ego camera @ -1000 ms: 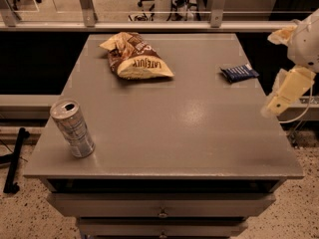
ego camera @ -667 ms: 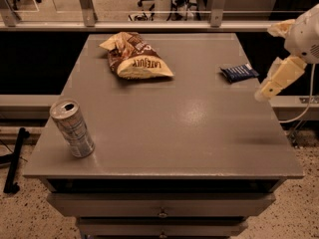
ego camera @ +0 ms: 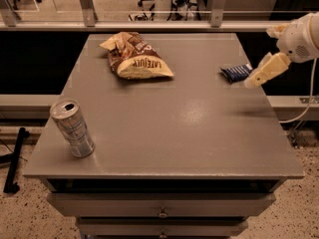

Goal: Pick rxbar blueberry

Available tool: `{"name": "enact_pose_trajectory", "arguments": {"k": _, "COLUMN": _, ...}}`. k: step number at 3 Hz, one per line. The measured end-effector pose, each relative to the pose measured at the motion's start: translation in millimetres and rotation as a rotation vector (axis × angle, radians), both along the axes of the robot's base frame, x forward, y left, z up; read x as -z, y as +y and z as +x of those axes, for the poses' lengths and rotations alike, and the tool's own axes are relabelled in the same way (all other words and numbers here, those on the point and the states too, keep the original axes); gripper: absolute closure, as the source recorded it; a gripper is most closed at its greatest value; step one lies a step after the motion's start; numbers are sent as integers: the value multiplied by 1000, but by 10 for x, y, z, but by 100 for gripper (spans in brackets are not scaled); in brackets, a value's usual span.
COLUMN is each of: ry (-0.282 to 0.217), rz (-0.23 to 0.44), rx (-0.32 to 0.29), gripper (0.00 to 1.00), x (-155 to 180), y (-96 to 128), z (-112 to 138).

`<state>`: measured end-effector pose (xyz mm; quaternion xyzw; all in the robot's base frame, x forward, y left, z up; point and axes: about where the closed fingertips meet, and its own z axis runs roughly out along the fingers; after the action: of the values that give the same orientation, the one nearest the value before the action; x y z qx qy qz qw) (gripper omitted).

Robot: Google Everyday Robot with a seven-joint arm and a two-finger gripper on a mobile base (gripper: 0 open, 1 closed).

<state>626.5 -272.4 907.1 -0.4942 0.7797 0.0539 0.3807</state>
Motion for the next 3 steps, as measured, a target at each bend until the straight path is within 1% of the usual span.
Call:
{"name": "enact_pose_trajectory", "arguments": {"k": 1, "ry": -22, "rz": 33, "rx": 64, "gripper": 0, "x": 204, "y": -154, "z": 288}}
{"name": "enact_pose_trajectory", "arguments": {"k": 2, "ry": -25, "rz": 86, "rx": 124, "gripper": 0, "x": 431, "y": -239, "z": 527}}
{"name": "enact_pose_trajectory", "arguments": {"k": 3, "ry": -11, "rz": 175, "rx": 161, "gripper": 0, "x": 614, "y": -177, "z": 666}}
